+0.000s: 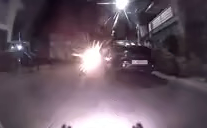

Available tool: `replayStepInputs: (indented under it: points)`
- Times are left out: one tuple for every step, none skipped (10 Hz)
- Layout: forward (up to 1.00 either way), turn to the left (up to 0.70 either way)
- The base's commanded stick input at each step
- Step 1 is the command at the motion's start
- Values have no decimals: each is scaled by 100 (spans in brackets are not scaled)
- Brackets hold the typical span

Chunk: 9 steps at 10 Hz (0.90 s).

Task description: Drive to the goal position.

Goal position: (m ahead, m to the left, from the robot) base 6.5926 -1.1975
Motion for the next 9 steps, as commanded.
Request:
replayStepInputs:
  points:
    - [60, 0]
    - [60, 0]
    - [60, 0]
    - [60, 0]
    - [60, 0]
    - [60, 0]
    - [60, 0]
    - [60, 0]
    - [60, 0]
